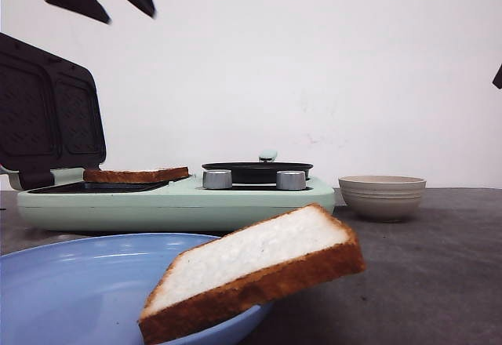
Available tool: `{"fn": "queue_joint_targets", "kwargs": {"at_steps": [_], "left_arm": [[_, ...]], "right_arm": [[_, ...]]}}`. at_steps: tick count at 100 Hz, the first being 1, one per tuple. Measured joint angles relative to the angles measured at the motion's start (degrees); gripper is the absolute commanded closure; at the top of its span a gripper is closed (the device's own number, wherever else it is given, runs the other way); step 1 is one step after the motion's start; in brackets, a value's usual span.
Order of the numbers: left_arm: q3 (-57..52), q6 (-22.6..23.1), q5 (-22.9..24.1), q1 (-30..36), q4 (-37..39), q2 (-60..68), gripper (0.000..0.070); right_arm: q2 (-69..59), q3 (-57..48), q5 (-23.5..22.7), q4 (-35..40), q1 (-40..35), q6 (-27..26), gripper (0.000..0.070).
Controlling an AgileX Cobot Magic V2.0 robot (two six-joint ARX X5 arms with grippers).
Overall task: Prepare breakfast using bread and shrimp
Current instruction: 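Open the left gripper and lift it away from the bread, then grasp the remaining bread slice on the blue plate with the right gripper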
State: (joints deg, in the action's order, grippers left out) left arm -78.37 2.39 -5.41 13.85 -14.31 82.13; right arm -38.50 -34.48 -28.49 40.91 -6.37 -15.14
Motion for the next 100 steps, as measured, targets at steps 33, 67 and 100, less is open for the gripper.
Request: {"fn": "queue_joint_targets", "kwargs": {"at_steps": [33, 67, 100], "left_arm": [[0.9, -3.9, -0.4, -0.7, -10.3, -11.5, 0.0284], [22.4, -8.6, -0.4, -0.9, 0.0, -27.6, 0.0348], [33.9, -9.9, -0.4, -0.9, -4.9, -40.6, 0.0348]], "right_arm": [[0.0, 0.0, -1.4, 0.2, 0.0, 0.3, 0.0289], [0.0, 4.5, -8.8, -4.2, -3.5, -2.4, 0.0289], [-0.1, 19.9, -12.2, -27.3, -14.0, -21.6, 0.0289]]}}
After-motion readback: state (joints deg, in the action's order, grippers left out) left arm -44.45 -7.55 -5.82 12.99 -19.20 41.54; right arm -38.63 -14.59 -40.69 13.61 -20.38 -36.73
